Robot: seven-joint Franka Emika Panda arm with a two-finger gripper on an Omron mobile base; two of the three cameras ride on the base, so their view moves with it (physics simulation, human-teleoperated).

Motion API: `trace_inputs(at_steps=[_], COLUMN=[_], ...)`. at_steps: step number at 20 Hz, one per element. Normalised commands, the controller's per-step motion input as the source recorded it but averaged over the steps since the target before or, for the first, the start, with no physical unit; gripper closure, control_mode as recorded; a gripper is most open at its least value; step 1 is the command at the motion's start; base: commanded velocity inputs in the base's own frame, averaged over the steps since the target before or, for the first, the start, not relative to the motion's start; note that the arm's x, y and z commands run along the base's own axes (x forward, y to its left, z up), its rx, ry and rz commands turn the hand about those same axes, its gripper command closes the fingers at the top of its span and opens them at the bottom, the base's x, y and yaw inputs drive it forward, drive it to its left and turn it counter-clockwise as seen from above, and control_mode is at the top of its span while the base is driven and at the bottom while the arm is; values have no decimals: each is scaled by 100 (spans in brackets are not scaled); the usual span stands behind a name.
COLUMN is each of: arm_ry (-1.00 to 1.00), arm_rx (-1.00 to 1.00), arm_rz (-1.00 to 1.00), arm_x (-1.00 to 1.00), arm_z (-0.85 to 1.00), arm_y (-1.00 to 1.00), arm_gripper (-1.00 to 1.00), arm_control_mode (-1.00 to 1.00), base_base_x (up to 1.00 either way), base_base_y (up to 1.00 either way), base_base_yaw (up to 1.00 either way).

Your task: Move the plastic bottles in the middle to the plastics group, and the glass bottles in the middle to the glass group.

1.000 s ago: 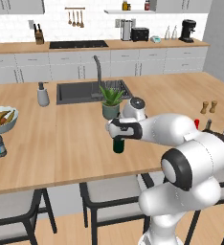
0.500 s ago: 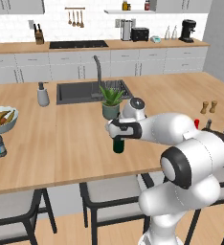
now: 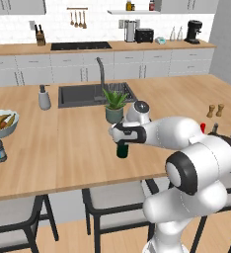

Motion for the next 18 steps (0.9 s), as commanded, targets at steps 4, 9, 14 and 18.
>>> trace_inputs(at_steps=[4, 9, 14, 18], arm_ry=[2, 8, 7, 1], arm_rx=[-1, -3, 0, 1], arm_rz=[-6, -13, -8, -5], arm_x=[-17, -2, 0, 0], arm_z=[11, 23, 13, 0], arm_y=[-2, -28, -75, -87], arm_gripper=[100, 100, 100, 100], arm_control_mode=[-100, -100, -100, -100], base_base_x=[0, 0, 0, 0], base_base_y=[0, 0, 0, 0], base_base_yaw=[0, 0, 0, 0])
